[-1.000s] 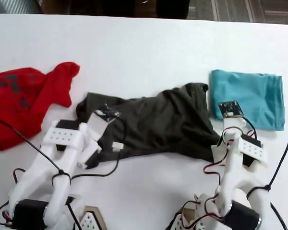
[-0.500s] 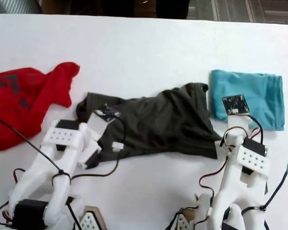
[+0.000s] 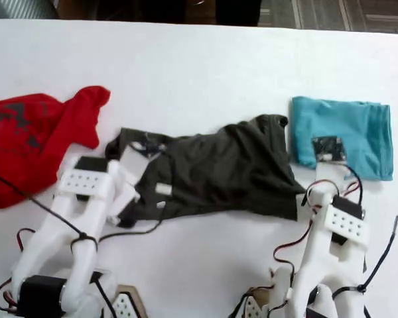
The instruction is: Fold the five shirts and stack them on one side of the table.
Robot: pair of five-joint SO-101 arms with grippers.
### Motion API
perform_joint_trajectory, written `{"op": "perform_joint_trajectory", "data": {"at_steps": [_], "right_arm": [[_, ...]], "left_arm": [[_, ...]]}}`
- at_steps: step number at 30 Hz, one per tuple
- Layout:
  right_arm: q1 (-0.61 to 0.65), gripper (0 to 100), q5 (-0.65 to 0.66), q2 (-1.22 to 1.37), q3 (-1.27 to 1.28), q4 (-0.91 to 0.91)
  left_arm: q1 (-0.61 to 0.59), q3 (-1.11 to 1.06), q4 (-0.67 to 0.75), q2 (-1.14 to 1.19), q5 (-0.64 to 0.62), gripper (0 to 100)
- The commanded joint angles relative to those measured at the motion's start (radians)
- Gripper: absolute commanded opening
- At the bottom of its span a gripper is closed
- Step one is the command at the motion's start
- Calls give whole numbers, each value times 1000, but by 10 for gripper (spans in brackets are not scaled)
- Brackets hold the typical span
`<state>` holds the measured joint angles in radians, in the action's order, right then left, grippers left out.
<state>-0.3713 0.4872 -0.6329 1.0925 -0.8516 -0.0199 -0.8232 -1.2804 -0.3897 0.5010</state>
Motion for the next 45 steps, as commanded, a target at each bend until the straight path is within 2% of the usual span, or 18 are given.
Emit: {"op": "perform_joint_trajectory", "data": {"at_steps": [1,8,13,18,23,27,30,33,37,41,45], "right_arm": [[42,20,-44,-35,-176,-35],[150,20,-63,-16,-743,-300],[151,20,-63,131,-1080,-357],[120,20,-69,331,-1415,-441],[120,20,-123,404,-1728,-550],[143,20,-121,418,-1849,-618],[180,20,-129,426,-1791,-697],[246,23,-195,461,-1619,-766],[395,26,-210,547,-1386,-769],[575,80,-132,602,-1280,-769],[682,98,-92,610,-1224,-742]], "left_arm": [[0,188,-121,-26,3,27],[-5,595,-331,-26,8,27],[-115,918,-437,-18,9,27],[-218,1170,-488,-20,9,27],[-226,1362,-499,-28,5,27],[-226,1468,-500,-26,6,27],[-226,1411,-500,-26,8,27],[-226,1271,-499,-26,8,27],[-227,1076,-474,-26,11,27],[-299,920,-408,-26,11,27],[-419,765,-305,-26,12,27]]}}
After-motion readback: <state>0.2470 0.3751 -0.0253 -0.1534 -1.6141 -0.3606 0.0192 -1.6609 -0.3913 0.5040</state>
